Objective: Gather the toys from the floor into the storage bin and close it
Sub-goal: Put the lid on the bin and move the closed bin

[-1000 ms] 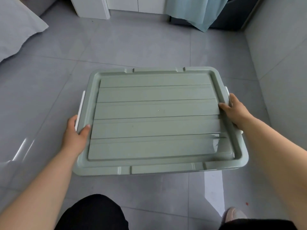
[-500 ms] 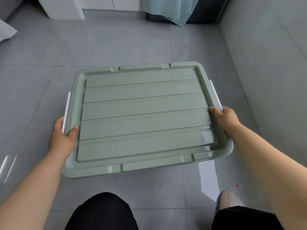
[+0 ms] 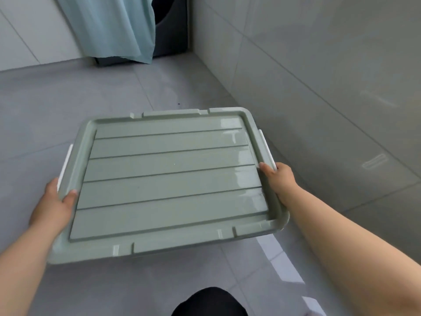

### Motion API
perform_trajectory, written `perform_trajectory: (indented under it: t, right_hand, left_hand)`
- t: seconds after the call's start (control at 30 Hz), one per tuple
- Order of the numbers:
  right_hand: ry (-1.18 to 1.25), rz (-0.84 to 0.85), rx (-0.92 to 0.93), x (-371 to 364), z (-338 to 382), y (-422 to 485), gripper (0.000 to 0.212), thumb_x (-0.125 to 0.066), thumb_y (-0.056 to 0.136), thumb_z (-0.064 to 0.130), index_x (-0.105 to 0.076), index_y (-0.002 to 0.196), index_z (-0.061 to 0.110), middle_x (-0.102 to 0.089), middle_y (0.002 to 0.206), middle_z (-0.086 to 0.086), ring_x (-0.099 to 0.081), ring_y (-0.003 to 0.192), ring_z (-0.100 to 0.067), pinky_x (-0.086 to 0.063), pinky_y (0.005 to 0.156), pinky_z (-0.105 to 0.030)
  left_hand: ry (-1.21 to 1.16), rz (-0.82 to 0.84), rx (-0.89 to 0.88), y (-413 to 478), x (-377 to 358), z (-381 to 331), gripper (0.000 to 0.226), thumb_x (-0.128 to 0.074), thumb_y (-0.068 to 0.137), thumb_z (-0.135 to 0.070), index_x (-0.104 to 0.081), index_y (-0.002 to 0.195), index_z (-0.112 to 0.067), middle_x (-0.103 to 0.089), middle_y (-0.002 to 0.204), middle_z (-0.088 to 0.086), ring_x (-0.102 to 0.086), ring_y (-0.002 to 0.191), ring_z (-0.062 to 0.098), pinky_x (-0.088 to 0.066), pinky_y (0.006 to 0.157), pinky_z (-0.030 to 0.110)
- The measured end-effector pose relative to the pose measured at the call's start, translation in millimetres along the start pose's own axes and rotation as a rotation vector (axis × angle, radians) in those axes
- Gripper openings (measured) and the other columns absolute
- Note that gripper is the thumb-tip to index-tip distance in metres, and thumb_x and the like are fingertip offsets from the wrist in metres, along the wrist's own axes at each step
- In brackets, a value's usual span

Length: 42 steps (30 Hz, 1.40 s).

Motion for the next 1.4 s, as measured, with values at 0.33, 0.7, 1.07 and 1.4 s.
perform_trajectory:
  t: [0.33,0.7,1.07,1.4]
  right_hand:
    - [0.148,-0.124,-0.115,75.9,-51.9,-13.3,0.036,-0.06,0.087,0.034,-0.06,0.108,0.005,-0.064,0.096,-0.008,-0.059,0.083,-0.023,-0.045,0.074,-0.033]
    - [0.335,-0.322,-0.259,114.2,-102.8,-39.4,0.037,-0.06,0.087,0.034,-0.057,0.112,0.005,-0.063,0.099,-0.009,-0.059,0.087,-0.027,-0.047,0.079,-0.037]
    - [0.54,-0.438,-0.427,114.0,-122.3,-52.4,0.062,-0.053,0.091,0.039,-0.028,0.138,0.007,-0.048,0.13,-0.01,-0.05,0.118,-0.031,-0.04,0.103,-0.045]
    - [0.52,-0.335,-0.471,103.8,-122.0,-87.6,0.065,-0.04,0.097,0.035,-0.012,0.144,0.0,-0.02,0.151,-0.014,-0.028,0.137,-0.029,-0.024,0.11,-0.036]
  left_hand:
    - [-0.346,-0.079,0.571,-75.4,-73.5,10.4,0.136,-0.042,0.053,-0.094,-0.019,0.141,0.006,-0.036,0.143,0.028,-0.042,0.124,0.045,-0.036,0.102,0.06]
    - [-0.875,0.161,0.324,-97.7,-126.8,-110.9,0.054,-0.044,0.095,0.004,-0.013,0.136,-0.012,-0.039,0.145,0.016,-0.047,0.118,0.023,-0.035,0.107,0.045]
    - [-0.572,0.487,0.188,-79.0,-188.2,-212.3,0.119,-0.064,0.084,-0.002,0.04,0.135,-0.028,-0.008,0.158,0.006,-0.046,0.124,0.025,-0.048,0.085,0.049]
    - [-0.578,0.577,0.074,-72.4,-191.1,-229.9,0.079,-0.048,0.091,0.007,-0.002,0.149,-0.02,-0.046,0.142,0.006,-0.05,0.108,0.021,-0.042,0.094,0.049]
Point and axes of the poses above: each hand's wrist, its own y-axis towards the middle knuckle, its own x-axis out of the back of the hand, z = x × y, the point moved 3 cm from there along y, towards the middle knuckle
